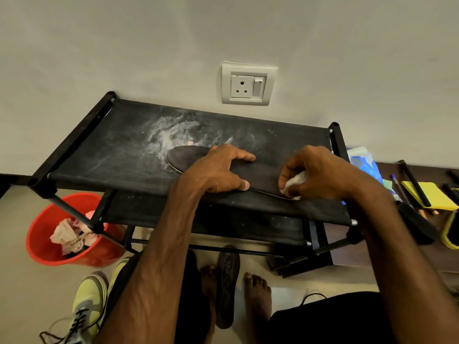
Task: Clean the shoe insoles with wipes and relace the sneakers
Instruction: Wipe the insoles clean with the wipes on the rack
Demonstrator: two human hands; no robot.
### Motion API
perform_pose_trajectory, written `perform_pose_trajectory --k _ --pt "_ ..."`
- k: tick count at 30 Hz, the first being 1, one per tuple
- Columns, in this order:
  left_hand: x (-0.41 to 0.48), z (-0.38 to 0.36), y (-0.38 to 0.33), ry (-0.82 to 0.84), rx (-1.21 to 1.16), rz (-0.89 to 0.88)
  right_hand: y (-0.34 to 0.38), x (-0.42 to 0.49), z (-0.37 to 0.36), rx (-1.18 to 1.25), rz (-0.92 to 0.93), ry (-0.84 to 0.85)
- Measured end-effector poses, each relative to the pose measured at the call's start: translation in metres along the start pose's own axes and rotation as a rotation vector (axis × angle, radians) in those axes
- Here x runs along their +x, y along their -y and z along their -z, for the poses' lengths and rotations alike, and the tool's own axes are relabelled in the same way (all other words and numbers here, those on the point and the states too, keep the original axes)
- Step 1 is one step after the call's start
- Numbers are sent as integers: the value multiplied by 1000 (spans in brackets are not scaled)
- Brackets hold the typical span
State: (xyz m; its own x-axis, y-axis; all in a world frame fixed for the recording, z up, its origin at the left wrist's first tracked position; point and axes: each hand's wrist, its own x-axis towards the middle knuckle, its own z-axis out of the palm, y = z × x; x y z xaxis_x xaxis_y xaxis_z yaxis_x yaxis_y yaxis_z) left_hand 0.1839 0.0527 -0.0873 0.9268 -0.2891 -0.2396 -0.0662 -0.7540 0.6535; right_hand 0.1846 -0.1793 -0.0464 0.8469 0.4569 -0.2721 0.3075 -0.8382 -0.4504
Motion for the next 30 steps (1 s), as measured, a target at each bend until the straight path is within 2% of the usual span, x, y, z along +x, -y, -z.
perform_pose_trajectory --k 5,13,18,23,28,30 --pt "3 -3 -2 -27 26 -10 14 11 -13 39 58 -29" --pt "8 -2 2 -63 5 -93 33 34 -42 104 92 -226" --pt "12 -6 8 -24 19 -21 13 24 -24 70 -24 -145" --pt "12 -6 9 -24 -6 -3 -7 18 -11 13 -157 -230" --pt "12 -5 7 -23 19 -16 17 20 -28 73 39 -122" --pt "11 -5 8 -20 21 -18 17 22 -28 99 56 -102"
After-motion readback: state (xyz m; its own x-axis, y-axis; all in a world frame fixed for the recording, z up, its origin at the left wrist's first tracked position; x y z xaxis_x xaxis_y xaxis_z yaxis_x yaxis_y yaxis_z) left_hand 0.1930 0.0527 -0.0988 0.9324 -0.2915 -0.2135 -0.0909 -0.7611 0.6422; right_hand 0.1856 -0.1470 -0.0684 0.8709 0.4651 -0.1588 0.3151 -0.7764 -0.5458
